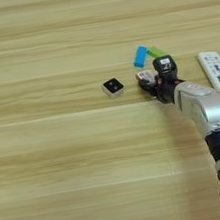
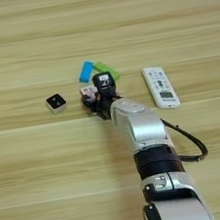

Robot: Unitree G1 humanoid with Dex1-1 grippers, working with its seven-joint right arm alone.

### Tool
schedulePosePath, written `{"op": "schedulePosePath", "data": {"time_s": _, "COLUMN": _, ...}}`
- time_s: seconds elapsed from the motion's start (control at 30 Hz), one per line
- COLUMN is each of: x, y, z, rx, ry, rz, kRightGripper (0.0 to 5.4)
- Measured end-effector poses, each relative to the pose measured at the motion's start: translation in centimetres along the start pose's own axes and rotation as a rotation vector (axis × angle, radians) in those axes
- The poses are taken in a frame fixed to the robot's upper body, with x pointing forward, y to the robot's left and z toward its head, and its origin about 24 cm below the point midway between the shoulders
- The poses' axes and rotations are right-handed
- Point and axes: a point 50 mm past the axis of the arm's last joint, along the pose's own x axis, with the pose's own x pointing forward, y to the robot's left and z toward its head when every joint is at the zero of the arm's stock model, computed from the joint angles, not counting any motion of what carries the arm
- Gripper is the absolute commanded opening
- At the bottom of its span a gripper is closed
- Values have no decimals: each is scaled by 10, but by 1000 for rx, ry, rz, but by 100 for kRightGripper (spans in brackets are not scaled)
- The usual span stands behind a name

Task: Move the objects on the table

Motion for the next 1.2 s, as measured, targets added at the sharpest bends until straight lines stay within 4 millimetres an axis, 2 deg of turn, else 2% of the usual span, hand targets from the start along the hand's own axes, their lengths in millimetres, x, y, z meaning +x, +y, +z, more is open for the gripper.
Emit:
{"op": "schedulePosePath", "data": {"time_s": 0.37, "x": 0, "y": 0, "z": -1, "rx": -13, "ry": 7, "rz": 12, "kRightGripper": 210}}
{"op": "schedulePosePath", "data": {"time_s": 0.43, "x": 0, "y": 0, "z": -1, "rx": -13, "ry": 8, "rz": 13, "kRightGripper": 256}}
{"op": "schedulePosePath", "data": {"time_s": 0.97, "x": 1, "y": -3, "z": -1, "rx": -21, "ry": 5, "rz": 3, "kRightGripper": 430}}
{"op": "schedulePosePath", "data": {"time_s": 1.2, "x": 1, "y": 2, "z": -2, "rx": -10, "ry": -19, "rz": 43, "kRightGripper": 511}}
